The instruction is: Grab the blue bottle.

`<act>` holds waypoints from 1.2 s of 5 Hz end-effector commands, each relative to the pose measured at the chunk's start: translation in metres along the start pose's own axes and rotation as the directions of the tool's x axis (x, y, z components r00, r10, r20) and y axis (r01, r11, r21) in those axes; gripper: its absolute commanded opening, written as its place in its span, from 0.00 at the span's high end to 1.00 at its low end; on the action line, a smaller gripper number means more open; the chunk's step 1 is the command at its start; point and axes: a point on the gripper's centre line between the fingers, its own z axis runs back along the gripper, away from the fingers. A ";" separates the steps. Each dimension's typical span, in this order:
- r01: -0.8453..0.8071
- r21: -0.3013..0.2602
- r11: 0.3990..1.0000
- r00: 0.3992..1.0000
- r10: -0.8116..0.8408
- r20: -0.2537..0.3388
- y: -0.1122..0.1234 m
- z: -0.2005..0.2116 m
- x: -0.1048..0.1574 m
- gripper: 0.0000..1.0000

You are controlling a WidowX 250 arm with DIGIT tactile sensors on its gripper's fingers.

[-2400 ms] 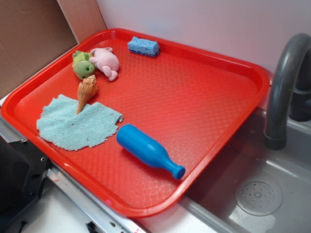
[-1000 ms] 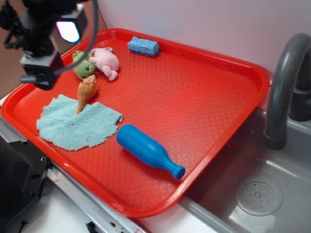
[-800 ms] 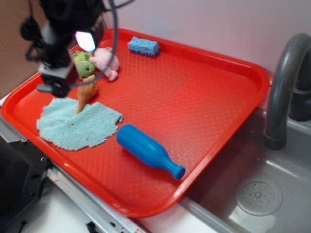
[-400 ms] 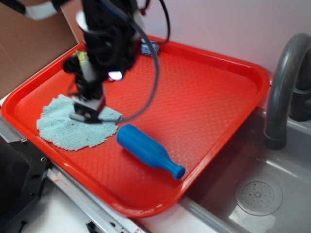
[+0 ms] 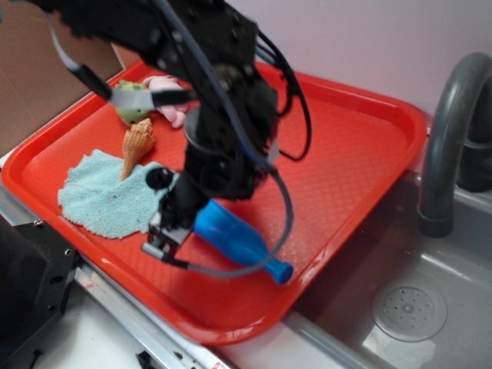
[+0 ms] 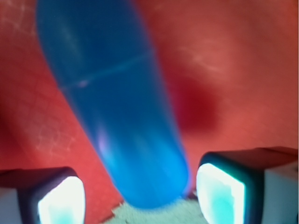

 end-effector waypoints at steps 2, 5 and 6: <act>-0.015 0.021 1.000 1.000 0.015 0.000 -0.004 -0.011 0.013 1.00; -0.414 -0.297 0.861 0.797 0.500 0.339 0.030 0.042 -0.084 1.00; -0.553 -0.421 0.719 0.600 0.694 0.397 0.026 0.059 -0.128 1.00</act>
